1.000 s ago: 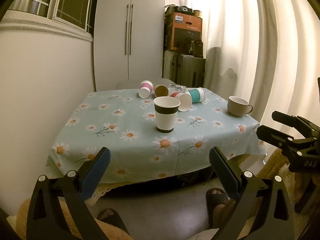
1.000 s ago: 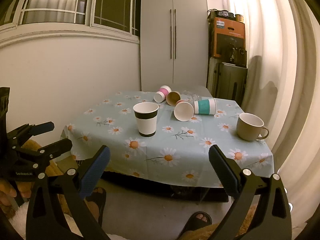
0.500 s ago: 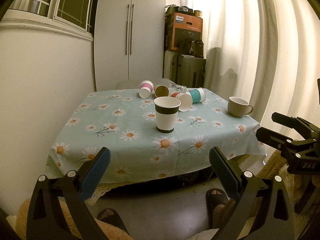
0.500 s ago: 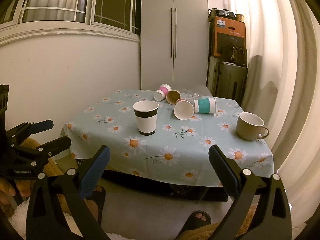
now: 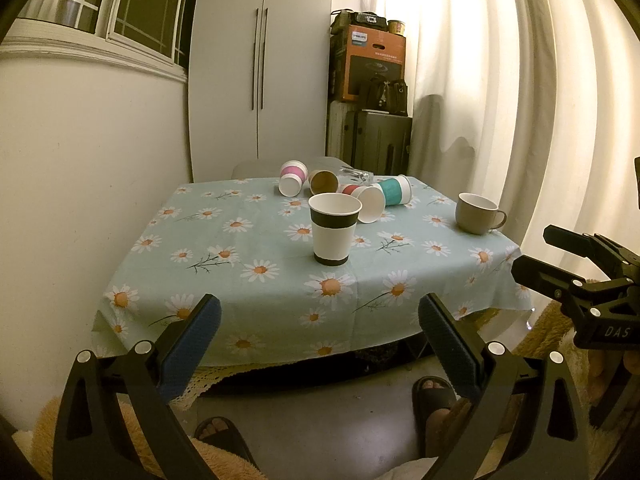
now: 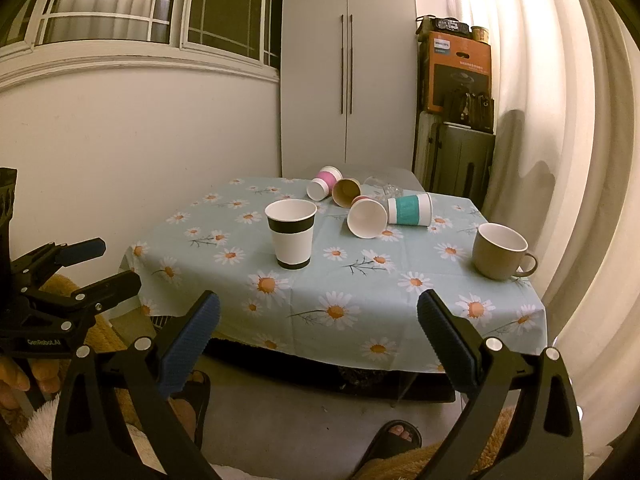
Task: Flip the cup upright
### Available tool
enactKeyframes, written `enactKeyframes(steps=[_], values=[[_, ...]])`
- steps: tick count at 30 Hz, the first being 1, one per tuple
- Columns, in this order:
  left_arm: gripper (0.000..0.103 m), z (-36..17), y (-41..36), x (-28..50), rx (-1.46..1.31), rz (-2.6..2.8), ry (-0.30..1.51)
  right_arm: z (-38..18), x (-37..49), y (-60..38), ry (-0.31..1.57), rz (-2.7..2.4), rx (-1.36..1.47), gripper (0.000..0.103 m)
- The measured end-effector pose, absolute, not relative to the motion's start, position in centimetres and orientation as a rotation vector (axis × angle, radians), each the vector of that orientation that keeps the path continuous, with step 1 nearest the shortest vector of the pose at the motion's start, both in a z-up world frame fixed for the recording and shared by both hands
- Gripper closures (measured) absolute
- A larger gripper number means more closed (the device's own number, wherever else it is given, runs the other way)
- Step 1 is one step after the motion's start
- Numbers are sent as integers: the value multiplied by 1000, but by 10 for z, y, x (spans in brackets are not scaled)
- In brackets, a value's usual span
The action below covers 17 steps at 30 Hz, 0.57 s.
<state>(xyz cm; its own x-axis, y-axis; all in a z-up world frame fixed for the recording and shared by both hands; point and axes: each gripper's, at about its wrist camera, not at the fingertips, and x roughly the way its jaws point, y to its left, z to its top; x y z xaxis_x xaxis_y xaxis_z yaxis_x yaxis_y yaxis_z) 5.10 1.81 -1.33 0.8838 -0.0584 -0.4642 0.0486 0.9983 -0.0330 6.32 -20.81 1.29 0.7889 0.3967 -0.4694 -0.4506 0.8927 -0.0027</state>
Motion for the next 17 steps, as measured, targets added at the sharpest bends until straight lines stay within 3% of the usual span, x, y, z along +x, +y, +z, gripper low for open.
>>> enactKeyframes(steps=[17], values=[[7,-14,18,51,-20,-57,485,10,64,-210,483,458,-116,5]])
